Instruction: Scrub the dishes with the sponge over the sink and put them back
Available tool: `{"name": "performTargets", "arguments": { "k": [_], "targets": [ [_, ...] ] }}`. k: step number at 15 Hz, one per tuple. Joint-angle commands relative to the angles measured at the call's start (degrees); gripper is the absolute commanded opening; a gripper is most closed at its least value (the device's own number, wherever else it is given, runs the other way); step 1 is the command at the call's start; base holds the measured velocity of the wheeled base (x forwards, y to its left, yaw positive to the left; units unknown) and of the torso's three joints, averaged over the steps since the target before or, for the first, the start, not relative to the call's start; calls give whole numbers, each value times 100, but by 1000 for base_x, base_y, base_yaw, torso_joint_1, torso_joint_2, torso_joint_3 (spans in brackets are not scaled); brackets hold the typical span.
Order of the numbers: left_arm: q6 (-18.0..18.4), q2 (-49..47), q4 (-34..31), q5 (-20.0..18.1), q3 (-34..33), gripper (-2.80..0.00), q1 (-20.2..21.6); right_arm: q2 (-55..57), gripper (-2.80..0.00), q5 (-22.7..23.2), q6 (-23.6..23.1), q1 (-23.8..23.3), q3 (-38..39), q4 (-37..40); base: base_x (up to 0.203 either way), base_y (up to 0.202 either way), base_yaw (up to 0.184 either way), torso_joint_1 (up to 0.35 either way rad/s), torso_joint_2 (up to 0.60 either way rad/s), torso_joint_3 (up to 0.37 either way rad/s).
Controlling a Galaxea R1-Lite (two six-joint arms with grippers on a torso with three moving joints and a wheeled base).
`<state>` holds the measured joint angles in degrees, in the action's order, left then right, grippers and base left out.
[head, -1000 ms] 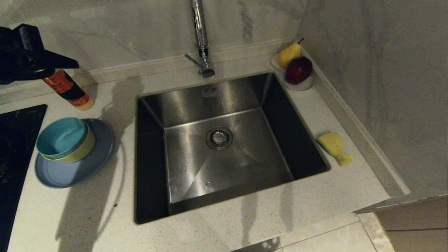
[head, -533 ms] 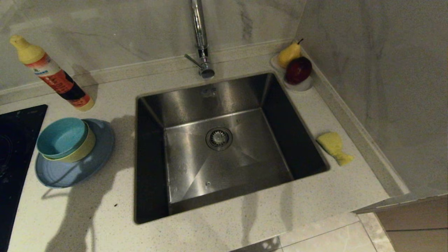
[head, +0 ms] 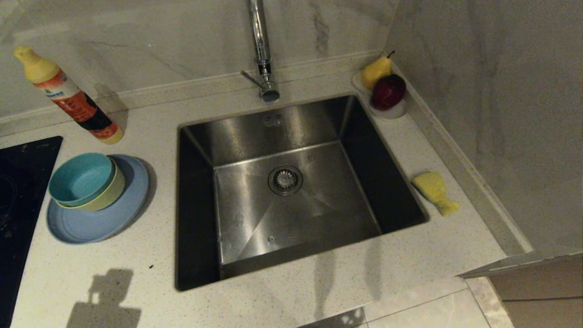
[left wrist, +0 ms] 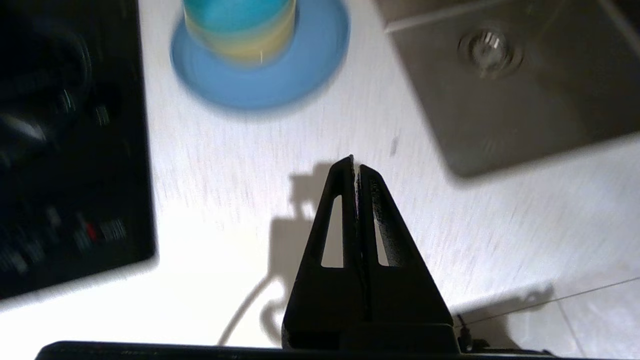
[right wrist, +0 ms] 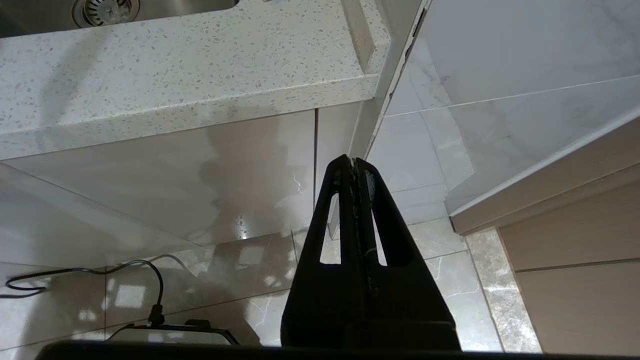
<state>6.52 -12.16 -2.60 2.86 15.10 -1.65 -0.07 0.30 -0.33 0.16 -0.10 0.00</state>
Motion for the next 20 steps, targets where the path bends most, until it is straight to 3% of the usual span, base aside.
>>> {"name": "performTargets", "arguments": {
  "k": [1, 3, 5, 20],
  "targets": [
    [-31, 1207, 152, 3, -1115, -280, 26, -1, -280, 5, -2, 2, 1, 0, 0, 0, 0, 0, 0, 0],
    [-577, 1227, 342, 14, -1432, -280, 40, -1, -280, 5, -2, 2, 1, 0, 0, 0, 0, 0, 0, 0],
    [-760, 1225, 436, -86, -1581, -280, 42, -1, -280, 5, -2, 2, 1, 0, 0, 0, 0, 0, 0, 0],
    [-863, 1225, 444, -93, -1581, -280, 42, -1, -280, 17, -11, 2, 1, 9, 0, 0, 0, 0, 0, 0]
  ]
}}
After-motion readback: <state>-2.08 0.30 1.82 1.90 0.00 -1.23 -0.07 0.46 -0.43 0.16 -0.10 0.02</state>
